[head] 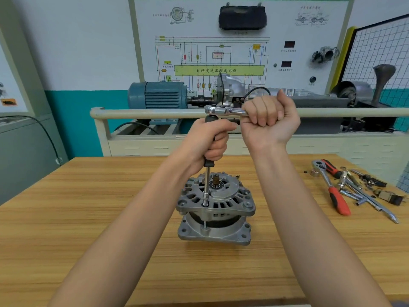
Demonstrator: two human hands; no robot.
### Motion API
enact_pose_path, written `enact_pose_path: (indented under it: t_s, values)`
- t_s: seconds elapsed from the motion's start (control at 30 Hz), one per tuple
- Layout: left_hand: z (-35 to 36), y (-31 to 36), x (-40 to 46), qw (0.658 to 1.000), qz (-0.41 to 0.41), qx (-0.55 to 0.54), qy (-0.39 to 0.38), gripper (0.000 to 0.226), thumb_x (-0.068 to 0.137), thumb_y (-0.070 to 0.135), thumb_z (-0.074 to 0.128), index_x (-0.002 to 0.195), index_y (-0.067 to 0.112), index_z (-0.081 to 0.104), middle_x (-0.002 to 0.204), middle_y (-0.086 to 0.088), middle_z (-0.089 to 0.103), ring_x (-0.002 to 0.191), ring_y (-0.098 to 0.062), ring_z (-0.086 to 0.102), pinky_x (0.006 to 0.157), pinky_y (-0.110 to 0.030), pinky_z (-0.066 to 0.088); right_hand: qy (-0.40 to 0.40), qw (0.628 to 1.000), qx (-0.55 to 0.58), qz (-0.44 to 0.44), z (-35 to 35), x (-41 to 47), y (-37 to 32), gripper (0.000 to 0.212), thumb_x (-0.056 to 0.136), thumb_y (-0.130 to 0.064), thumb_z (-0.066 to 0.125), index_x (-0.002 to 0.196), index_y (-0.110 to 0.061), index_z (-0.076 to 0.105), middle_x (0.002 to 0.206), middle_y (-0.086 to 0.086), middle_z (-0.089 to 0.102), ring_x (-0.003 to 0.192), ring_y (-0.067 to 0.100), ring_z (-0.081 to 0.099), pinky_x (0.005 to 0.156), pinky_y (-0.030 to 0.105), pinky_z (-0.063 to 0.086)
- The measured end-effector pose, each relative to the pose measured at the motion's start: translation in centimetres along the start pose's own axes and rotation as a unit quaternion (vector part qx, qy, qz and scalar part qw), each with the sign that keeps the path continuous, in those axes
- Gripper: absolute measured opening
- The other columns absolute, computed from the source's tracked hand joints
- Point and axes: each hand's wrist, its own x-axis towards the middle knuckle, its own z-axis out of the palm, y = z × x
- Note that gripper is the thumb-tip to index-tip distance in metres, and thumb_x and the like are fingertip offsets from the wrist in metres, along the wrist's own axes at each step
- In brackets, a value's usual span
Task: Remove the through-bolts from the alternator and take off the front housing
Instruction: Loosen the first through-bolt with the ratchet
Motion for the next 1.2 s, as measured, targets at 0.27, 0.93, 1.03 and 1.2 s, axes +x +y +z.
enact_pose_path:
  t_s: [0.27,0.93,1.03,1.2]
  values:
    - [1.8,-0.9,0.9,0.96,0.053,0.038,0.272,0.036,0.082,0.002,0.054,0.058,0.018,0.032,0.048,0.001,0.029,0.046,-0.017,0.022,0.042,-0.021,0.017,-0.176,0.871,-0.381,-0.257,1.9,-4.1,3.5,0.039,0.085,-0.002,0.045,0.053,-0.024,0.043,0.043,-0.007,0.032,0.039,0.01,0.023,0.046,0.025,0.02]
    - [-0.8,0.4,-0.4,0.999,0.016,-0.036,-0.024,0.054,0.091,0.006,0.046,0.04,0.021,0.035,0.033,0.006,0.026,0.026,-0.006,0.019,0.031,-0.014,0.016,-0.017,0.999,-0.046,0.014,0.9,-0.2,0.8,0.049,0.082,-0.014,0.042,0.034,-0.017,0.033,0.031,-0.004,0.023,0.031,0.009,0.015,0.036,0.022,0.018]
    - [-0.2,0.1,0.0,0.996,0.028,-0.027,0.078,0.052,0.091,0.005,0.048,0.044,0.021,0.032,0.034,0.006,0.024,0.027,-0.008,0.017,0.033,-0.013,0.015,-0.075,0.98,-0.172,-0.06,1.4,-1.5,1.5,0.053,0.087,-0.009,0.037,0.035,-0.018,0.035,0.033,-0.005,0.025,0.032,0.01,0.022,0.039,0.023,0.021]
    - [1.1,0.0,0.5,0.97,0.049,0.009,0.239,0.03,0.083,0.004,0.054,0.062,0.016,0.036,0.047,-0.001,0.035,0.044,-0.014,0.029,0.042,-0.021,0.024,-0.172,0.85,-0.425,-0.259,2.2,-3.8,4.6,0.034,0.085,-0.004,0.048,0.057,-0.022,0.045,0.048,-0.006,0.036,0.042,0.013,0.027,0.047,0.027,0.022]
